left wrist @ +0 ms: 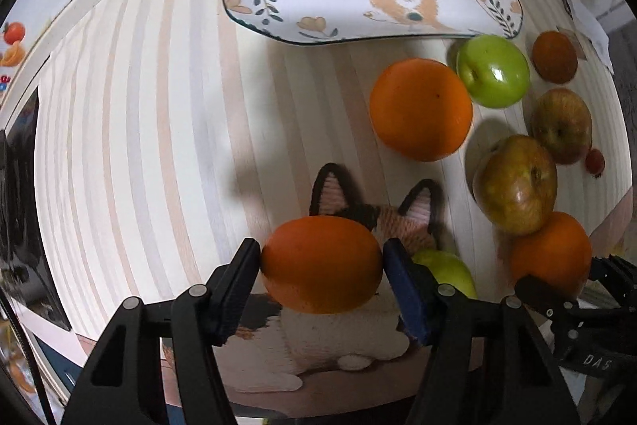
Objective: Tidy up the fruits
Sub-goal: 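Grasp the orange by the cat cushion with the left tool while the right tool grasps the large orange, then carry both held oranges over the deer-print plate with both tools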
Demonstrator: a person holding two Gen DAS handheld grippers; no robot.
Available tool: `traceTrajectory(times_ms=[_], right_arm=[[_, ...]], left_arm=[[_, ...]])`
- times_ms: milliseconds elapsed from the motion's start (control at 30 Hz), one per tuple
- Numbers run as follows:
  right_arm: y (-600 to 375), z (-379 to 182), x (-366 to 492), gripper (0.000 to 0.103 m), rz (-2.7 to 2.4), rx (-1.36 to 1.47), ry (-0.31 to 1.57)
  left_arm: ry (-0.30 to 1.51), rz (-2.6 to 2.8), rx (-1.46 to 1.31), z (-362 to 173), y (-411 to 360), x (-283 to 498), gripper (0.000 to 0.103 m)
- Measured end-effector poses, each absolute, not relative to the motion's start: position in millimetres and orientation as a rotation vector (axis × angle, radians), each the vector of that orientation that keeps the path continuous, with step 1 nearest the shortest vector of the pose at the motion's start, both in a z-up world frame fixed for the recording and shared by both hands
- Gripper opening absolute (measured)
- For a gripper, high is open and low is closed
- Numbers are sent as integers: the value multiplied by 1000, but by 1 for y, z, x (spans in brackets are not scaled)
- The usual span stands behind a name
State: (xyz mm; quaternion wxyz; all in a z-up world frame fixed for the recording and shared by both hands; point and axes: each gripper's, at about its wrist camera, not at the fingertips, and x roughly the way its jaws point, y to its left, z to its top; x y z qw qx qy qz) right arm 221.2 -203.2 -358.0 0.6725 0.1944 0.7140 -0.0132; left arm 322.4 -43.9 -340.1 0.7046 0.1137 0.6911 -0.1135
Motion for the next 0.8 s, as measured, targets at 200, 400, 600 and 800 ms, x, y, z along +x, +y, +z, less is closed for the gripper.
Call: traceTrajectory(times_ms=[200,400,600,800], right_arm=[[-207,-355,227,83,-13,423,1619],[-213,-358,235,83,6,441,1648],[-210,-358,232,82,0,417,1636],[-222,-358,231,83,-5,415,1647]], left_arm=[[1526,-276,282,-339,-45,322,64],[1648,-314,189,-351,-34,336,61],[1559,-267,214,-337,-42,332,57],[1559,-280,262,-321,-48,320,60]])
